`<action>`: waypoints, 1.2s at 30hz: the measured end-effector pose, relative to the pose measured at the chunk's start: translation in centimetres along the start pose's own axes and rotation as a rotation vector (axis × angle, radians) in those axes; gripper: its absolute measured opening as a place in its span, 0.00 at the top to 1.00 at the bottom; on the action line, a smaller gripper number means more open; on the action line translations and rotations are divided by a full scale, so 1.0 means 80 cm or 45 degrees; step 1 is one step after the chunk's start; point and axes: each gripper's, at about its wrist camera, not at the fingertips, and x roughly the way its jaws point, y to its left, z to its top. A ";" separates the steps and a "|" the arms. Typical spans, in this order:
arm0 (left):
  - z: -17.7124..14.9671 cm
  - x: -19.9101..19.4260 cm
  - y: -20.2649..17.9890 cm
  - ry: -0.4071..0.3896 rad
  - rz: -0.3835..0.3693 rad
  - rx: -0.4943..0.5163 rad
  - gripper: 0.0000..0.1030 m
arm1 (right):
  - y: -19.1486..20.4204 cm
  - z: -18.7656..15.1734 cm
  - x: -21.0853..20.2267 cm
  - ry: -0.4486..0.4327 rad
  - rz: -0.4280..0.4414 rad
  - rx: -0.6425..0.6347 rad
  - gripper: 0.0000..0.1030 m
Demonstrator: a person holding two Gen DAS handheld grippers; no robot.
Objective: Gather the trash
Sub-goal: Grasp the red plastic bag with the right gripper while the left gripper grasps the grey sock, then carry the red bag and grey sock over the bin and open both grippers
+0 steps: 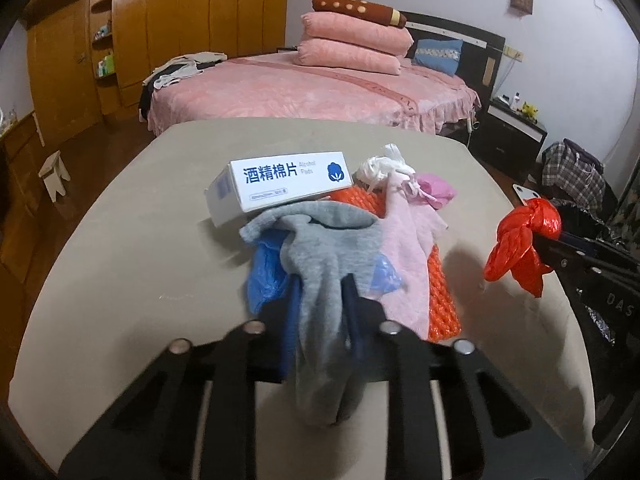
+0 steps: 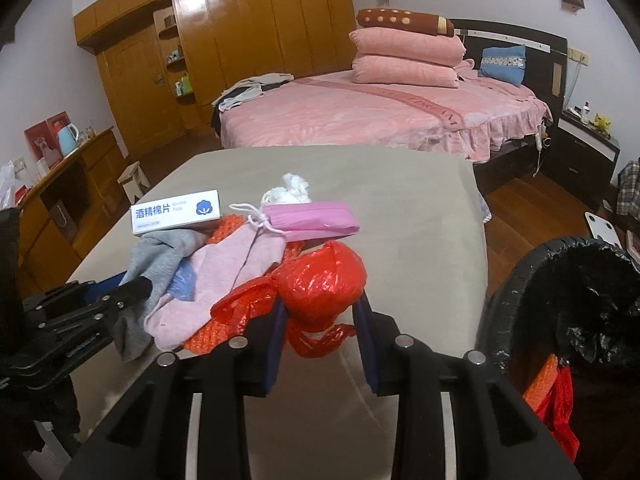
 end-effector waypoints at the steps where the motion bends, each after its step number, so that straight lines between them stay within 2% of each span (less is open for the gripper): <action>1: 0.000 -0.002 0.000 -0.006 0.002 -0.002 0.87 | 0.001 -0.001 -0.002 -0.003 0.000 -0.005 0.68; 6: 0.010 -0.026 -0.001 -0.060 -0.012 -0.020 0.89 | 0.005 0.003 -0.009 -0.026 0.009 -0.020 0.68; 13: 0.024 -0.064 -0.026 -0.154 -0.093 0.007 0.89 | -0.002 0.011 -0.021 -0.064 0.008 -0.013 0.68; 20: 0.018 -0.069 -0.052 -0.150 -0.174 0.038 0.89 | -0.018 0.013 -0.038 -0.085 -0.026 0.006 0.68; 36: 0.032 -0.094 -0.105 -0.208 -0.282 0.111 0.89 | -0.046 0.027 -0.108 -0.183 -0.092 0.038 0.68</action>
